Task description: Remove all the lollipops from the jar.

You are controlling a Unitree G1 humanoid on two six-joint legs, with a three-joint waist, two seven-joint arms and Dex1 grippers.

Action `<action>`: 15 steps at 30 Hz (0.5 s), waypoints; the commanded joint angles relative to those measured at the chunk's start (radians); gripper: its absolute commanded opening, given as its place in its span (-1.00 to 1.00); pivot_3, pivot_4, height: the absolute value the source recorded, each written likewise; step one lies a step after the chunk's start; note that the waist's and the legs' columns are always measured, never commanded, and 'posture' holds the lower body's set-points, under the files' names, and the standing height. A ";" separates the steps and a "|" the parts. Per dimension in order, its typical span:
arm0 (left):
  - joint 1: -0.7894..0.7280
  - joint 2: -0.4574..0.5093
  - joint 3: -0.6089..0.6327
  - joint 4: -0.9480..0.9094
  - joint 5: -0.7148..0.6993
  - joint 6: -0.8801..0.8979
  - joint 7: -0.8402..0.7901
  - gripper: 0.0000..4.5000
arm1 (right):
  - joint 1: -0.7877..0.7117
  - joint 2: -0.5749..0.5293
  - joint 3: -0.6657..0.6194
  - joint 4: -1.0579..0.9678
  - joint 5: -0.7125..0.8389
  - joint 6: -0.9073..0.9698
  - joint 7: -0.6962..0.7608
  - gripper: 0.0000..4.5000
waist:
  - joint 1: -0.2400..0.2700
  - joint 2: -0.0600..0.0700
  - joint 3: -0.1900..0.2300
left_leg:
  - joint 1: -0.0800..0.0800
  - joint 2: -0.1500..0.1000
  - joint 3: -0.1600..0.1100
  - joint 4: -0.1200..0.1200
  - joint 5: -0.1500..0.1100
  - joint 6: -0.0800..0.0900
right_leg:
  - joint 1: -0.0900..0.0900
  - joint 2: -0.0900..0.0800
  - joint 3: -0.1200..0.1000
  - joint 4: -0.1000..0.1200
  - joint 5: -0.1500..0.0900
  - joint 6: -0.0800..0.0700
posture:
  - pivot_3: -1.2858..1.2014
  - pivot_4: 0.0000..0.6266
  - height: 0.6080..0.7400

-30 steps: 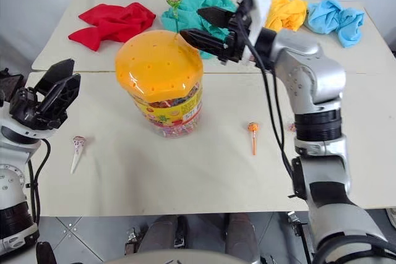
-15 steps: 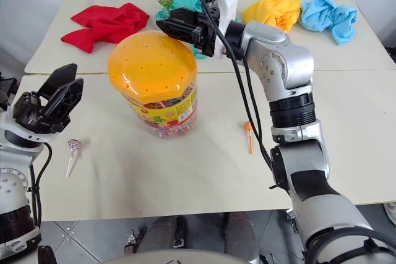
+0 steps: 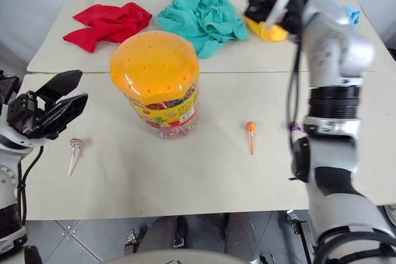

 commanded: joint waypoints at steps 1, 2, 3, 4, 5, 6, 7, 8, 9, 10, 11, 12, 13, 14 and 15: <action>0.044 0.067 -0.016 -0.050 0.052 -0.020 -0.112 0.41 | 0.119 -0.229 0.091 -0.057 -0.111 0.036 0.150 -0.99 | 0.001 0.000 0.000 | 0.000 0.000 0.000 0.000 0.000 0.000 | 0.000 0.000 0.000 -0.001 0.000 0.000 | 0.03 -0.52 1.00; 0.053 0.077 -0.021 -0.052 0.064 -0.027 -0.129 0.41 | 0.141 -0.269 0.108 -0.061 -0.128 0.039 0.167 -0.99 | 0.000 0.000 0.000 | 0.000 0.000 0.001 -0.001 -0.001 0.000 | 0.000 0.000 0.001 -0.001 0.000 0.000 | 0.03 -0.52 1.00; 0.062 0.082 -0.029 -0.054 0.075 -0.032 -0.142 0.41 | 0.187 -0.317 0.121 -0.076 -0.157 0.014 0.187 -0.99 | -0.002 0.001 0.001 | 0.000 0.000 0.003 -0.001 -0.001 0.000 | 0.000 0.000 0.001 -0.002 0.000 0.000 | 0.03 -0.52 1.00; 0.080 0.094 -0.050 -0.058 0.107 -0.047 -0.172 0.41 | 0.261 -0.378 0.134 -0.091 -0.199 -0.007 0.200 -0.99 | -0.004 0.001 0.001 | 0.000 0.000 0.004 0.000 -0.001 0.001 | -0.001 0.000 0.001 -0.002 0.000 0.000 | 0.03 -0.52 1.00; 0.094 0.101 -0.064 -0.060 0.129 -0.059 -0.193 0.41 | 0.313 -0.419 0.141 -0.105 -0.226 -0.021 0.208 -0.99 | -0.004 0.002 0.001 | 0.001 0.000 0.006 -0.001 -0.001 0.000 | -0.002 0.000 0.002 -0.002 0.000 0.000 | 0.03 -0.52 1.00; 0.105 0.106 -0.071 -0.062 0.144 -0.067 -0.209 0.41 | 0.349 -0.445 0.143 -0.118 -0.241 -0.028 0.213 -0.99 | -0.003 0.002 0.001 | 0.001 0.001 0.006 -0.001 -0.001 0.000 | -0.002 0.000 0.002 -0.002 0.000 0.000 | 0.03 -0.52 1.00; 0.112 0.101 -0.083 -0.060 0.165 -0.088 -0.219 0.41 | 0.432 -0.478 0.138 -0.135 -0.265 -0.070 0.216 -0.99 | -0.003 0.002 0.001 | 0.002 0.001 0.006 -0.001 -0.001 0.000 | -0.002 0.000 0.002 -0.002 0.000 0.000 | 0.03 -0.52 1.00; 0.116 0.096 -0.088 -0.058 0.175 -0.101 -0.224 0.41 | 0.489 -0.497 0.132 -0.150 -0.279 -0.100 0.218 -0.99 | -0.003 0.002 0.001 | 0.002 0.001 0.008 -0.001 -0.001 0.000 | -0.002 0.000 0.003 -0.002 0.000 0.000 | 0.03 -0.52 1.00; 0.105 0.083 -0.097 -0.042 0.190 -0.119 -0.222 0.41 | 0.607 -0.497 0.098 -0.152 -0.290 -0.122 0.182 -0.99 | -0.002 0.002 0.001 | 0.002 0.001 0.008 -0.001 -0.001 0.000 | -0.002 0.000 0.003 -0.002 0.000 0.000 | 0.03 -0.52 1.00; 0.094 0.076 -0.111 -0.019 0.220 -0.147 -0.221 0.41 | 0.700 -0.487 0.071 -0.141 -0.295 -0.152 0.161 -0.99 | 0.000 0.002 0.001 | 0.002 0.002 0.008 0.000 -0.001 -0.001 | -0.002 0.000 0.004 -0.002 0.000 0.000 | 0.03 -0.52 1.00; 0.086 0.071 -0.120 -0.003 0.241 -0.165 -0.221 0.41 | 0.756 -0.476 0.049 -0.135 -0.295 -0.169 0.145 -0.99 | 0.004 0.001 0.000 | 0.002 0.002 0.008 0.000 -0.001 -0.001 | -0.001 0.000 0.003 -0.002 0.000 0.000 | 0.03 -0.52 1.00; 0.081 0.075 -0.126 0.013 0.249 -0.164 -0.225 0.41 | 0.796 -0.459 0.033 -0.116 -0.303 -0.203 0.122 -0.99 | 0.005 0.001 0.000 | 0.003 0.002 0.007 0.000 -0.001 -0.001 | 0.000 0.000 0.003 -0.001 0.000 0.000 | 0.03 -0.52 1.00; 0.080 0.079 -0.129 0.022 0.251 -0.161 -0.230 0.41 | 0.812 -0.450 0.025 -0.106 -0.309 -0.228 0.109 -0.99 | 0.004 0.001 0.000 | 0.003 0.001 0.007 0.001 -0.001 -0.001 | 0.000 0.000 0.003 -0.002 0.000 0.000 | 0.03 -0.52 1.00; 0.079 0.086 -0.137 0.028 0.263 -0.166 -0.238 0.41 | 0.832 -0.445 0.025 -0.073 -0.337 -0.280 0.089 -0.99 | 0.004 0.001 0.000 | 0.002 0.001 0.008 0.001 -0.001 0.000 | 0.000 0.000 0.004 -0.002 0.000 0.000 | 0.03 -0.52 1.00; 0.074 0.086 -0.142 0.032 0.267 -0.172 -0.243 0.41 | 0.851 -0.440 0.027 -0.038 -0.361 -0.330 0.072 -0.99 | 0.002 0.002 0.000 | 0.003 0.001 0.009 0.002 -0.001 0.000 | 0.000 0.000 0.005 -0.002 0.000 0.000 | 0.03 -0.52 1.00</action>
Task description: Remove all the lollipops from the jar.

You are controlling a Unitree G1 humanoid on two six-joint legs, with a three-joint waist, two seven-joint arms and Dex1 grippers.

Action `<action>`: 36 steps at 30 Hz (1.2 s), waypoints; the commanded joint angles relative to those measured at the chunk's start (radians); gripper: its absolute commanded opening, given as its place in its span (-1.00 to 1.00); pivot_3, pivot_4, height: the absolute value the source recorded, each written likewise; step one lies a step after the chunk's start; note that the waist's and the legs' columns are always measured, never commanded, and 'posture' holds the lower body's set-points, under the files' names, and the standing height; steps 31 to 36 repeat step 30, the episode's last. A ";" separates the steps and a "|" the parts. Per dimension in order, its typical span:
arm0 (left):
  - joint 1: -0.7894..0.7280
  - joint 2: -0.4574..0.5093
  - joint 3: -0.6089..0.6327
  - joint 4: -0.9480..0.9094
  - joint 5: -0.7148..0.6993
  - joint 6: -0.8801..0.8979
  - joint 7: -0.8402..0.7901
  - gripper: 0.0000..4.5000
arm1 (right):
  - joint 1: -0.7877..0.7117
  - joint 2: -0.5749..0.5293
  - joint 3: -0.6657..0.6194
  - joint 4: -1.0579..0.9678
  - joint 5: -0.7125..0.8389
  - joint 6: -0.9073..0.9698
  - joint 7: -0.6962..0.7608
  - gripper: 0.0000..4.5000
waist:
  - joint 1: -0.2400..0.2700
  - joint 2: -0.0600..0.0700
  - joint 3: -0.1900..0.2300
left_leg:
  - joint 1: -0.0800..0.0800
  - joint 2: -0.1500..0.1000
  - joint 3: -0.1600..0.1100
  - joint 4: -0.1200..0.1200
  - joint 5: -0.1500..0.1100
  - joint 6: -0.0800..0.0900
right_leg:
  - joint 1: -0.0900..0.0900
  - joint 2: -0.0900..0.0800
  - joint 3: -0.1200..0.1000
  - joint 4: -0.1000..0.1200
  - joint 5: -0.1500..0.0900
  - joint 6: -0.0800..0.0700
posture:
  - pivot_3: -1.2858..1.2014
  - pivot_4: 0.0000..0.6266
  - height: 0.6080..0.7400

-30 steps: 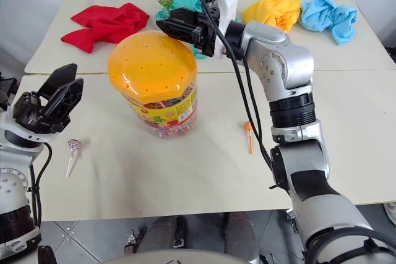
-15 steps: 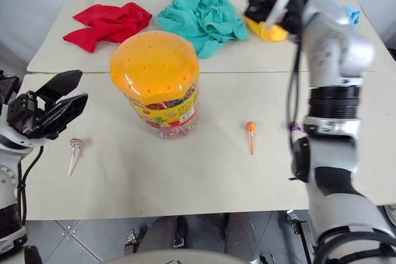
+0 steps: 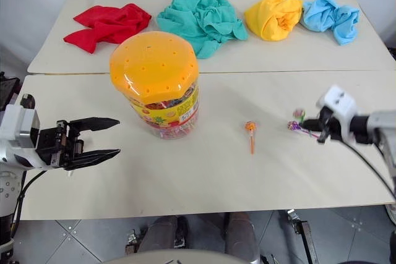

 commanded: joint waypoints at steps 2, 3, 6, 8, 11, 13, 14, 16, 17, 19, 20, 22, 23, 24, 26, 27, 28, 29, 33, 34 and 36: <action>-0.028 0.012 -0.018 0.000 0.033 -0.023 -0.007 0.41 | 0.034 0.000 -0.066 0.091 -0.055 -0.141 -0.072 -0.99 | -0.002 0.000 0.000 | 0.001 0.000 0.000 0.000 0.000 0.000 | 0.001 0.000 0.000 0.000 0.000 0.000 | 0.03 -0.52 1.00; -0.031 0.009 -0.020 -0.002 0.035 -0.023 -0.002 0.41 | 0.041 0.005 -0.075 0.102 -0.049 -0.143 -0.073 -0.89 | -0.001 0.001 0.000 | 0.001 0.000 0.000 0.000 0.000 0.000 | 0.001 0.000 0.000 0.000 0.000 0.000 | 0.03 -0.52 1.00; -0.029 0.007 -0.024 -0.008 0.054 -0.021 0.020 0.41 | 0.064 0.015 -0.097 0.114 -0.036 -0.176 -0.060 -0.55 | 0.003 0.001 0.000 | 0.001 0.000 -0.002 0.000 0.000 0.000 | 0.001 0.000 -0.001 0.001 0.000 0.000 | 0.03 -0.52 1.00; -0.021 0.002 -0.015 -0.011 0.061 -0.016 0.045 0.41 | 0.074 0.030 -0.131 0.105 -0.004 -0.204 -0.038 -0.25 | 0.001 0.001 0.000 | 0.001 0.000 -0.002 -0.001 0.000 0.000 | 0.000 0.000 -0.001 0.001 0.000 0.000 | 0.03 -0.52 1.00; -0.012 -0.004 0.002 -0.006 0.082 -0.009 0.108 0.41 | 0.070 0.071 -0.205 0.057 0.094 -0.242 0.018 0.20 | 0.001 0.001 0.000 | 0.001 0.000 -0.002 -0.001 0.000 0.000 | 0.001 0.000 -0.001 0.001 0.000 0.000 | 0.03 -0.52 1.00; -0.003 0.005 0.004 -0.004 0.107 -0.003 0.147 0.41 | 0.059 0.106 -0.242 -0.007 0.172 -0.259 0.066 0.48 | 0.000 0.001 0.000 | 0.001 0.000 -0.002 0.000 0.000 0.000 | 0.001 0.000 -0.001 0.001 0.000 0.000 | 0.03 -0.52 1.00; 0.002 0.009 0.004 -0.005 0.119 -0.010 0.153 0.41 | 0.055 0.119 -0.250 -0.034 0.200 -0.263 0.084 0.66 | -0.002 0.001 0.000 | 0.001 0.000 -0.002 0.000 0.000 0.000 | 0.001 0.000 -0.001 0.001 0.000 0.000 | 0.03 -0.52 1.00; 0.013 0.014 0.014 -0.009 0.139 -0.008 0.187 0.41 | 0.044 0.151 -0.236 -0.131 0.241 -0.247 0.089 0.96 | -0.003 0.001 0.000 | 0.001 0.001 -0.002 0.000 0.000 0.000 | 0.000 0.000 -0.001 0.001 0.000 0.000 | 0.03 -0.52 1.00; 0.018 0.015 0.018 -0.005 0.151 -0.012 0.200 0.41 | 0.042 0.165 -0.216 -0.177 0.244 -0.248 0.090 0.98 | -0.003 0.001 0.000 | 0.001 0.001 -0.002 0.000 0.000 0.000 | 0.000 0.000 -0.001 0.001 0.000 0.000 | 0.03 -0.52 1.00; 0.042 0.009 0.020 0.002 0.185 -0.023 0.232 0.41 | 0.026 0.208 -0.159 -0.255 0.229 -0.276 0.090 0.98 | -0.002 0.001 0.000 | 0.001 0.001 -0.003 0.000 0.000 0.000 | 0.000 0.000 -0.001 0.002 0.000 0.000 | 0.03 -0.52 1.00; 0.056 0.003 0.020 0.003 0.197 -0.024 0.247 0.41 | 0.010 0.238 -0.132 -0.275 0.220 -0.289 0.081 0.98 | -0.002 0.001 0.000 | 0.001 0.001 -0.003 0.000 0.000 0.000 | 0.001 0.000 -0.001 0.002 0.000 0.000 | 0.03 -0.52 1.00; 0.085 -0.011 0.018 0.004 0.223 -0.031 0.276 0.41 | -0.013 0.296 -0.093 -0.285 0.195 -0.350 0.072 0.98 | -0.002 0.001 0.000 | 0.001 0.001 -0.003 0.000 0.000 0.000 | 0.001 0.000 -0.001 0.001 0.000 0.000 | 0.03 -0.52 1.00; 0.096 -0.024 0.019 0.009 0.234 -0.037 0.295 0.41 | -0.014 0.318 -0.069 -0.285 0.178 -0.382 0.078 0.98 | -0.002 0.001 0.000 | 0.001 0.001 -0.003 0.000 0.000 0.000 | 0.001 0.000 -0.001 0.002 0.000 0.000 | 0.03 -0.52 1.00; 0.111 -0.037 0.018 0.015 0.255 -0.058 0.315 0.41 | -0.012 0.343 -0.040 -0.280 0.147 -0.434 0.083 0.98 | 0.000 0.001 0.000 | 0.001 0.001 -0.003 -0.001 0.000 0.000 | 0.000 0.000 -0.001 0.001 0.000 0.000 | 0.03 -0.52 1.00; 0.128 -0.060 0.017 0.023 0.297 -0.092 0.356 0.41 | -0.009 0.379 0.000 -0.263 0.104 -0.505 0.083 0.98 | 0.006 0.001 0.000 | 0.001 0.000 -0.003 -0.001 0.000 0.000 | 0.000 0.000 -0.001 0.002 0.000 0.000 | 0.03 -0.52 1.00; 0.132 -0.070 0.016 0.027 0.316 -0.106 0.375 0.41 | -0.010 0.392 0.012 -0.251 0.088 -0.529 0.079 0.98 | 0.009 0.000 0.000 | 0.000 0.000 -0.003 0.000 0.000 0.000 | 0.000 0.000 -0.001 0.002 0.000 0.000 | 0.03 -0.52 1.00; 0.130 -0.091 0.018 0.026 0.337 -0.120 0.414 0.41 | -0.010 0.410 0.020 -0.234 0.068 -0.564 0.065 0.98 | 0.012 0.000 0.000 | 0.000 0.000 -0.003 0.000 0.000 0.000 | 0.000 0.000 -0.001 0.002 0.000 0.000 | 0.03 -0.52 1.00; 0.135 -0.110 0.016 0.025 0.382 -0.155 0.458 0.41 | -0.009 0.428 0.023 -0.214 0.050 -0.592 0.044 0.98 | 0.017 0.000 0.000 | 0.000 0.000 -0.003 0.000 0.000 0.000 | 0.000 0.000 -0.001 0.002 0.000 0.000 | 0.03 -0.52 1.00; 0.139 -0.122 0.014 0.024 0.413 -0.180 0.486 0.41 | -0.008 0.440 0.024 -0.200 0.038 -0.610 0.030 0.98 | 0.017 0.000 0.000 | 0.000 0.000 -0.003 0.000 0.000 0.000 | 0.000 0.000 -0.001 0.002 0.000 0.000 | 0.03 -0.52 1.00; 0.139 -0.122 0.014 0.024 0.413 -0.180 0.486 0.41 | -0.008 0.440 0.024 -0.200 0.038 -0.610 0.030 0.98 | 0.017 0.000 0.000 | 0.000 0.000 -0.003 0.000 0.000 0.000 | 0.000 0.000 -0.001 0.002 0.000 0.000 | 0.03 -0.52 1.00; 0.139 -0.122 0.014 0.024 0.413 -0.180 0.486 0.41 | -0.008 0.440 0.024 -0.200 0.038 -0.610 0.030 0.98 | 0.017 0.000 0.000 | 0.000 0.000 -0.003 0.000 0.000 0.000 | 0.000 0.000 -0.001 0.002 0.000 0.000 | 0.03 -0.52 1.00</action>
